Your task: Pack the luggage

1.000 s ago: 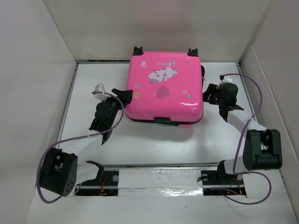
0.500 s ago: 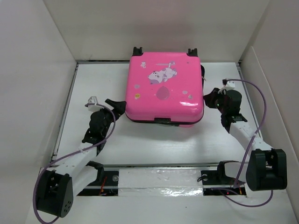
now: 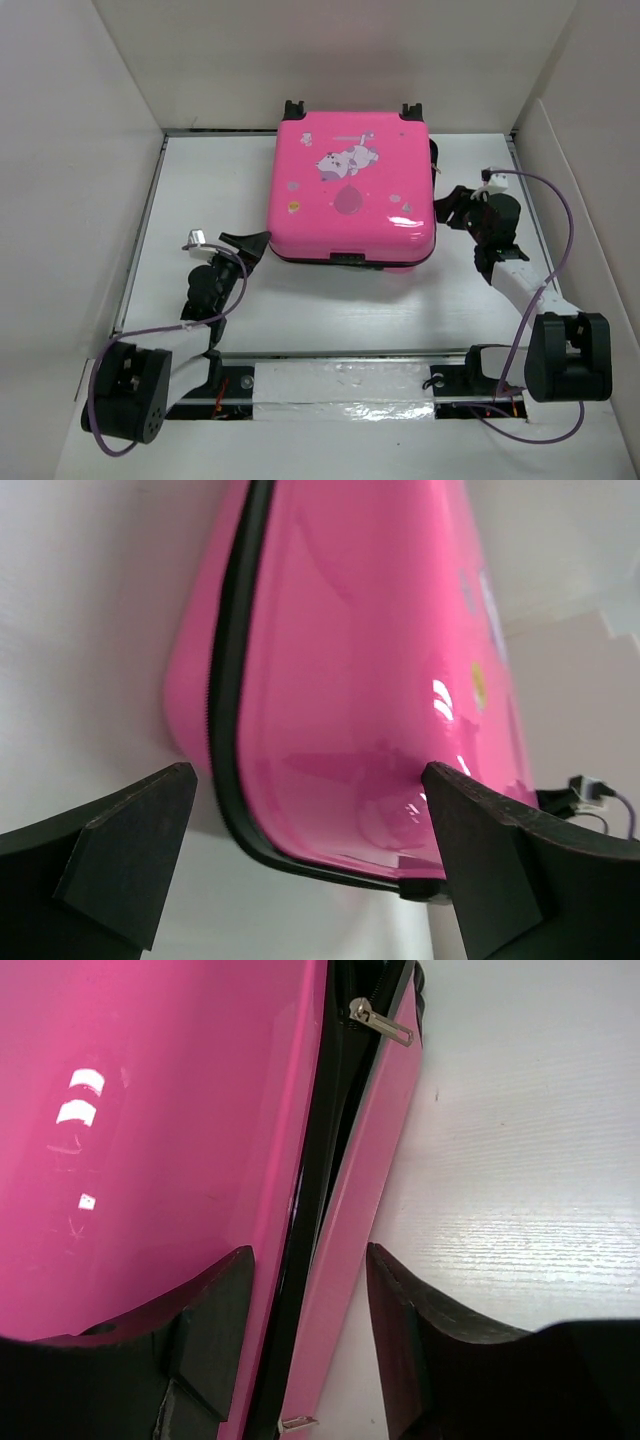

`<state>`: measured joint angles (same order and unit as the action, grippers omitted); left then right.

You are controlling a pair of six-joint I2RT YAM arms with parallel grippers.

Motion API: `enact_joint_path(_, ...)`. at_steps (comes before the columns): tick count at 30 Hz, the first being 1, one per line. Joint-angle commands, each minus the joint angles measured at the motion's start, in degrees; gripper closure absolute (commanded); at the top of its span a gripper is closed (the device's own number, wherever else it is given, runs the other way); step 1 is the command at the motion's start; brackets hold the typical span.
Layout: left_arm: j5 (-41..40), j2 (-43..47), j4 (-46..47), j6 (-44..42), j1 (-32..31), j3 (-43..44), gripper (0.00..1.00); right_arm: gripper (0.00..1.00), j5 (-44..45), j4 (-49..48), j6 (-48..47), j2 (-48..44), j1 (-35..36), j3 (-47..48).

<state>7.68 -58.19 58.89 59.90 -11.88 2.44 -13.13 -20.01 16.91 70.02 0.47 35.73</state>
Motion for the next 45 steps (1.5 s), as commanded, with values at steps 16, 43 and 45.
enact_joint_path(16,9.9,-31.3,58.8,13.0,-5.7,0.5,0.01,0.34,-16.3,-4.6,4.5,1.5,1.6,-0.7)
enact_joint_path(43,0.3,5.2,-4.0,-6.0,-5.7,21.4,0.01,0.35,-16.8,-3.5,5.2,-4.9,0.6,-4.1)
enact_joint_path(45,-3.3,7.1,-9.9,-7.3,-5.0,18.8,0.01,0.35,-17.0,-3.3,4.7,-5.2,0.1,-4.2)
